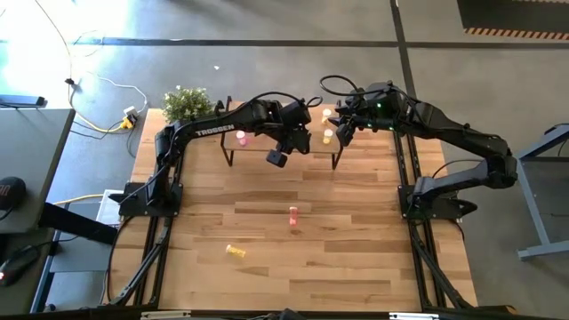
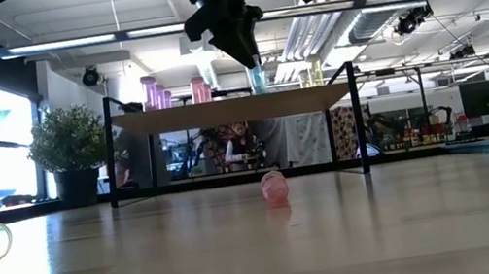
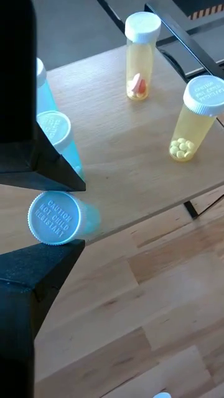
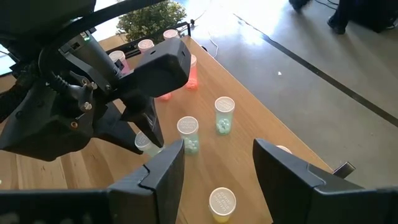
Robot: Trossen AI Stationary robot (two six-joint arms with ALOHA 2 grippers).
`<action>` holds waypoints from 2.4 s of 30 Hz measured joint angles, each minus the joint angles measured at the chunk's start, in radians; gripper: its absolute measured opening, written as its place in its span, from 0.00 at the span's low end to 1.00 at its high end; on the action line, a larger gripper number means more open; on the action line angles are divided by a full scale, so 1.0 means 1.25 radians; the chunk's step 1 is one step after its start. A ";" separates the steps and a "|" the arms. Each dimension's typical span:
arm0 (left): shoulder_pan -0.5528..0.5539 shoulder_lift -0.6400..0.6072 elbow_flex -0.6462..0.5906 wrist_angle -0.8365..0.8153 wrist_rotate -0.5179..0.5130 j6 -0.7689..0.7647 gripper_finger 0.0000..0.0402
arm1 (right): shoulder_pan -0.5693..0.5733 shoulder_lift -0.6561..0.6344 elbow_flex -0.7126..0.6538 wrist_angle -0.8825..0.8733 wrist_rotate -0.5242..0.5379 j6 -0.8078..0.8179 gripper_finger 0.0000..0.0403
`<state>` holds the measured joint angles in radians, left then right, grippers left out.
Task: Pick and place medicine bottles onto shelf by color
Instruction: Put the blue pill bottle on the shelf aligned with the other blue pill bottles
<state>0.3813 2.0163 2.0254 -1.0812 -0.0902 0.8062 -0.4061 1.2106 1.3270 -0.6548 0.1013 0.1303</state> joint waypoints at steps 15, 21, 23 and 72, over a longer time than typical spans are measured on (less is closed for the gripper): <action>-0.002 0.000 0.000 0.014 0.000 0.014 0.29 | 0.000 0.000 0.000 0.000 0.000 0.000 0.45; -0.002 0.000 0.000 0.024 -0.001 0.013 0.29 | 0.000 0.000 0.000 0.000 0.000 0.000 0.45; -0.002 0.000 0.000 0.024 -0.001 0.013 0.29 | 0.000 0.000 0.000 -0.001 0.000 0.000 0.45; -0.015 0.000 0.000 0.074 -0.068 -0.029 0.38 | 0.001 0.000 0.000 -0.015 -0.006 0.000 0.45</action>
<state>0.3620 2.0163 2.0251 -0.9894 -0.1757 0.7704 -0.4053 1.2106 1.3270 -0.6735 0.0937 0.1303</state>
